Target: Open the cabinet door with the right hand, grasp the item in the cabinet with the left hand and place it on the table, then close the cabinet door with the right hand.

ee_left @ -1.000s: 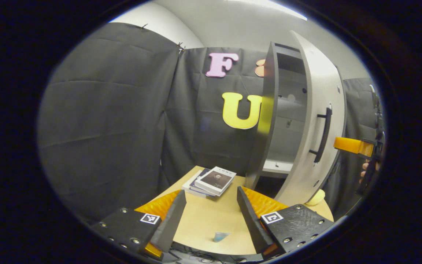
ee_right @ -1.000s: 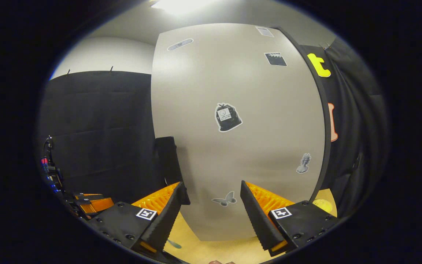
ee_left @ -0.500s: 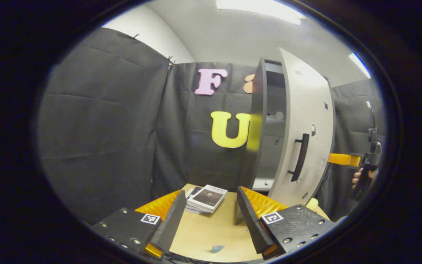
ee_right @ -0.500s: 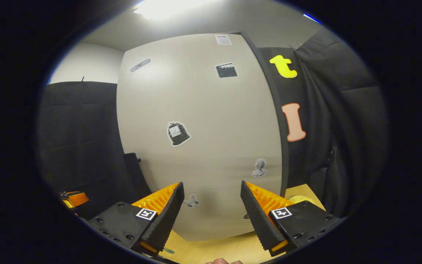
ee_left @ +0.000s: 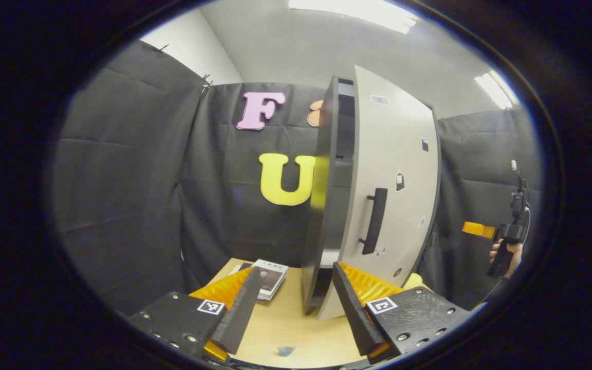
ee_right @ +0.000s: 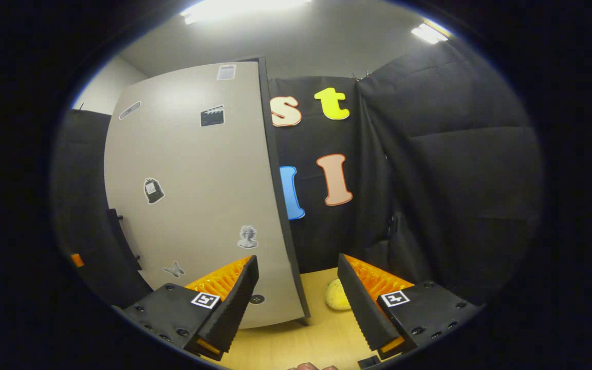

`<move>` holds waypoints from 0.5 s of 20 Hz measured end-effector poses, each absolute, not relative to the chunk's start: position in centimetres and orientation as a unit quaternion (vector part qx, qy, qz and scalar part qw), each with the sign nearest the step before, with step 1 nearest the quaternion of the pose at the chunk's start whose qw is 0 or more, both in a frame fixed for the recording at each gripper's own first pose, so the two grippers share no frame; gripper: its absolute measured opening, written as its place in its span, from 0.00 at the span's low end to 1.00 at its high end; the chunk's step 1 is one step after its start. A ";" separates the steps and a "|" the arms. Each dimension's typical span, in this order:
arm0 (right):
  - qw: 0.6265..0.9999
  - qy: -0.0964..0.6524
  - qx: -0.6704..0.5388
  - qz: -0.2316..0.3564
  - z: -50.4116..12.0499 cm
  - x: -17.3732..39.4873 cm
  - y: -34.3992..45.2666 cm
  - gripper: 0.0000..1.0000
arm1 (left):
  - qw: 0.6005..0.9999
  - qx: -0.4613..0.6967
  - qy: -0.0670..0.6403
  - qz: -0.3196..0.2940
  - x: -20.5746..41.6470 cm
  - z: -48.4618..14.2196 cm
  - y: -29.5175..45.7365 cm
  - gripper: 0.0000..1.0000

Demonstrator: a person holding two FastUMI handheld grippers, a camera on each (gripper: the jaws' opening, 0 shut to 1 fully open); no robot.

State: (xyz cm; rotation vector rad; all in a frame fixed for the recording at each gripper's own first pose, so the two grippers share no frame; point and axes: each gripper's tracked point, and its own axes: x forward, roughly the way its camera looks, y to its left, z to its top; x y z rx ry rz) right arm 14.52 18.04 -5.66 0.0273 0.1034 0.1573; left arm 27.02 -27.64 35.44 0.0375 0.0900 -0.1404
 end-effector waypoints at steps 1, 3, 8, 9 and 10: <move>0.996 0.047 0.006 0.069 -5.4 14.4 17.0 0.98 | 0.996 0.020 0.046 -0.078 27.4 35.4 -28.3 0.84; 0.998 0.036 -0.008 0.055 -4.8 13.7 15.3 0.98 | 0.994 0.023 0.050 -0.091 28.2 35.5 -29.3 0.84; 0.998 0.045 -0.016 0.043 -5.6 12.4 13.4 0.98 | 0.993 0.037 0.045 -0.107 30.5 36.6 -30.4 0.84; 0.998 0.043 -0.015 0.043 -5.6 12.2 13.2 0.98 | 0.992 0.037 0.044 -0.109 30.5 36.6 -30.8 0.84; 0.998 0.044 -0.017 0.045 -5.7 12.0 13.3 0.98 | 0.992 0.036 0.045 -0.110 30.7 36.5 -30.8 0.84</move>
